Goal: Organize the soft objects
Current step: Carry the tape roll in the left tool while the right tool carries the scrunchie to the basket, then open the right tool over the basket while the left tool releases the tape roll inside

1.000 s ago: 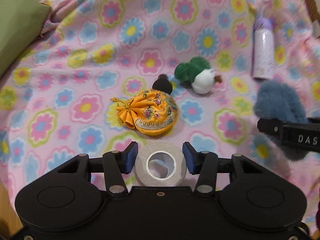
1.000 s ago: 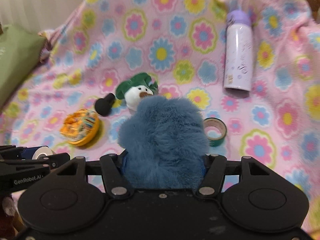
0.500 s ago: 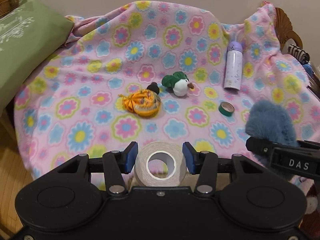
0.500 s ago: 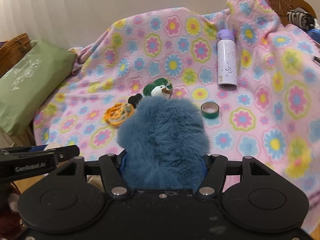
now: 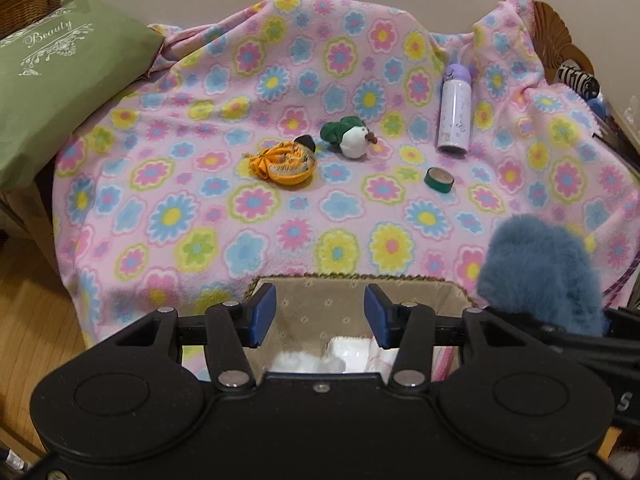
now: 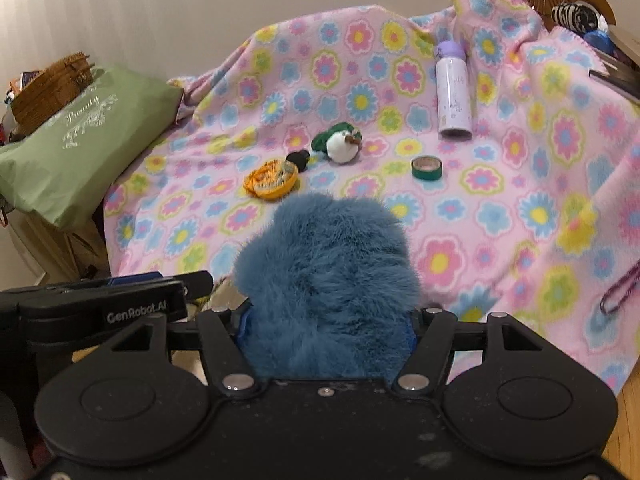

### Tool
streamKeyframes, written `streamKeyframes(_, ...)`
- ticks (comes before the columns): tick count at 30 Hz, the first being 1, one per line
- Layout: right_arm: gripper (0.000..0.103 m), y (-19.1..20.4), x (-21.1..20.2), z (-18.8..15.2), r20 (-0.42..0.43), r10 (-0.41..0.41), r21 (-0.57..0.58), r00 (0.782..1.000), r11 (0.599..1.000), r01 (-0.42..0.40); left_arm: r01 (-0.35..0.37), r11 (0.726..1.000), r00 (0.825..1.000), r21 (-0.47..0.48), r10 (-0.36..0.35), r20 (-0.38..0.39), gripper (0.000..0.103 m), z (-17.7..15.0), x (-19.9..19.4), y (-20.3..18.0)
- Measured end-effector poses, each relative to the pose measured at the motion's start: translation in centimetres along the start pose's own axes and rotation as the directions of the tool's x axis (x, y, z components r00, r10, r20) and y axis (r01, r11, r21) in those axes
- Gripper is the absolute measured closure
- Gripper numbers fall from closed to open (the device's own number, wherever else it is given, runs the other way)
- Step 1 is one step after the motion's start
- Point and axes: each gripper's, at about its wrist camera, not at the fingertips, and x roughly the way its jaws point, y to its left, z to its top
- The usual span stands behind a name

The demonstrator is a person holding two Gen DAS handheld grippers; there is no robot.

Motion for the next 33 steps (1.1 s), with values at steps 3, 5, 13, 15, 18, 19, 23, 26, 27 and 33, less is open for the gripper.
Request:
streamKeyframes(3,0.031,0.2,0.4,-0.4,-0.030,0.006,-0.001,1.000,1.000,-0.006,0.001,1.000,1.000,-0.007,-0.001,-0.004,0.055,-0.3,0.0,0.1)
streamKeyframes(5,0.029,0.2,0.8,-0.7,-0.045,0.004,0.008,0.999,1.000,-0.004,-0.013,1.000,1.000,-0.013,0.013,-0.009,0.054,-0.4,0.3,0.2)
streamKeyframes(13,0.021,-0.5,0.9,-0.7,-0.053,0.011,0.044,0.999,0.999,-0.009,-0.035,0.999,0.999,-0.034,0.034,-0.025,0.047,-1.0,0.4,0.9)
streamKeyframes(15,0.021,-0.4,0.9,-0.6,-0.052,0.007,0.044,0.999,0.999,-0.005,-0.035,0.999,0.999,-0.037,0.034,-0.030,0.047,-1.0,0.4,0.9)
streamKeyframes(18,0.021,-0.4,0.9,-0.5,-0.055,0.002,0.050,0.998,0.999,0.000,-0.039,0.998,0.999,-0.039,0.038,-0.033,0.045,-1.0,0.5,0.9)
streamKeyframes(19,0.021,-0.4,0.9,-0.5,-0.056,0.001,0.051,0.998,0.999,0.002,-0.039,0.998,0.999,-0.040,0.038,-0.033,0.042,-1.0,0.5,1.0)
streamKeyframes(23,0.021,-0.5,0.9,-0.6,-0.061,-0.003,0.056,0.998,0.998,0.007,-0.044,0.998,0.998,-0.037,0.043,-0.036,0.041,-1.1,0.5,1.1)
streamKeyframes(26,0.021,-0.6,1.0,-0.6,-0.068,-0.011,0.061,0.998,0.998,0.015,-0.060,0.998,0.997,-0.031,0.059,-0.043,0.040,-1.2,0.6,1.1)
streamKeyframes(27,0.021,-0.6,1.1,-0.6,-0.071,-0.012,0.064,0.997,0.998,0.016,-0.065,0.997,0.997,-0.028,0.064,-0.045,0.039,-1.2,0.6,1.1)
streamKeyframes(33,0.020,-0.6,1.2,-0.7,-0.082,-0.021,0.071,0.996,0.997,0.027,-0.087,0.996,0.994,-0.014,0.085,-0.066,0.039,-1.3,0.9,0.9)
